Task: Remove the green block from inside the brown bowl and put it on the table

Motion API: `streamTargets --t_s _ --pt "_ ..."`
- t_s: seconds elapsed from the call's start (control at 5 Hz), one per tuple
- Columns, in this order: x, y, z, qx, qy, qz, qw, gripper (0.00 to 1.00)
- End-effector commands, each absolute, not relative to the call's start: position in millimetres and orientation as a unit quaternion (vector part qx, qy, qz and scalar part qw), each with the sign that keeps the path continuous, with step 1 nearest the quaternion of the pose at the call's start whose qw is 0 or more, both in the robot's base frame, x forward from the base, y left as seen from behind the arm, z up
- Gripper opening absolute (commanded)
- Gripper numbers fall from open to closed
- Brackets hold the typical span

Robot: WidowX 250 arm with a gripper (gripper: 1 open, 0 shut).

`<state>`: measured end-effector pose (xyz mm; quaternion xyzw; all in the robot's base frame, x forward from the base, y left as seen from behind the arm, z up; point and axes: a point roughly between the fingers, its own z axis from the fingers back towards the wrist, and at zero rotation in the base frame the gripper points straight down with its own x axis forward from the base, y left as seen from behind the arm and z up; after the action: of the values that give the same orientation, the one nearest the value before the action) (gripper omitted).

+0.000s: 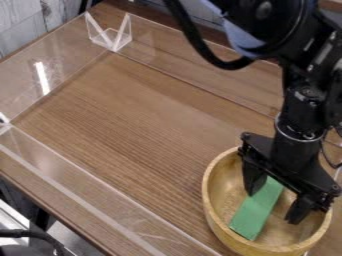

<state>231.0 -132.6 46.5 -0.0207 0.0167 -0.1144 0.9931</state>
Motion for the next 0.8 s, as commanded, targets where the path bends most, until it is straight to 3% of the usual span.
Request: streamTargets --t_s 0.0,0.6 --pt "234.8 -132.0 54.0 -0.029 0.002 -0.109 0.994 1.00" --pt "233.4 -129.9 51.8 -0.033 0.003 -0.103 0.994 1.00"
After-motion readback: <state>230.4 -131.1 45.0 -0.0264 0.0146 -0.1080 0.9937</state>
